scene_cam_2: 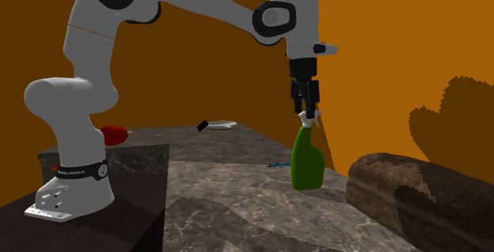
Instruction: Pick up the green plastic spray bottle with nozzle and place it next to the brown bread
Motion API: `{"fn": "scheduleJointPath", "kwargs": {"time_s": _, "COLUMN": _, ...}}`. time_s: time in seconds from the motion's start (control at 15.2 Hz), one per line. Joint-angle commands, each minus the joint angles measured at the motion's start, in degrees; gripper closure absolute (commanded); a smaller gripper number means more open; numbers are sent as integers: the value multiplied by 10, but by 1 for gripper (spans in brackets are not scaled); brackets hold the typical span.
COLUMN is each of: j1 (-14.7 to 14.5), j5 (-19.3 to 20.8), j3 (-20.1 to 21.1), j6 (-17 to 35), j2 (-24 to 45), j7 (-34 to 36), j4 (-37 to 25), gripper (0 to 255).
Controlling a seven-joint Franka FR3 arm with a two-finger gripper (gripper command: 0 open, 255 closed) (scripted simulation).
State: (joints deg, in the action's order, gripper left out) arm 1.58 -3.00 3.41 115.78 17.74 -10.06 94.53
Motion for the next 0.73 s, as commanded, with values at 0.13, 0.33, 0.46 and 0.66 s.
{"fn": "scheduleJointPath", "kwargs": {"time_s": 0.13, "j1": 2, "j5": 0, "j3": -1, "j6": -57, "j2": -15, "j7": 1, "j4": -41, "gripper": 0}}
{"fn": "scheduleJointPath", "kwargs": {"time_s": 0.33, "j1": 2, "j5": 0, "j3": -1, "j6": -57, "j2": -15, "j7": 1, "j4": -41, "gripper": 0}}
{"fn": "scheduleJointPath", "kwargs": {"time_s": 0.46, "j1": 2, "j5": 0, "j3": -1, "j6": -57, "j2": -15, "j7": 1, "j4": -41, "gripper": 0}}
{"fn": "scheduleJointPath", "kwargs": {"time_s": 0.66, "j1": 2, "j5": 0, "j3": -1, "j6": -57, "j2": -15, "j7": 1, "j4": -41, "gripper": 0}}
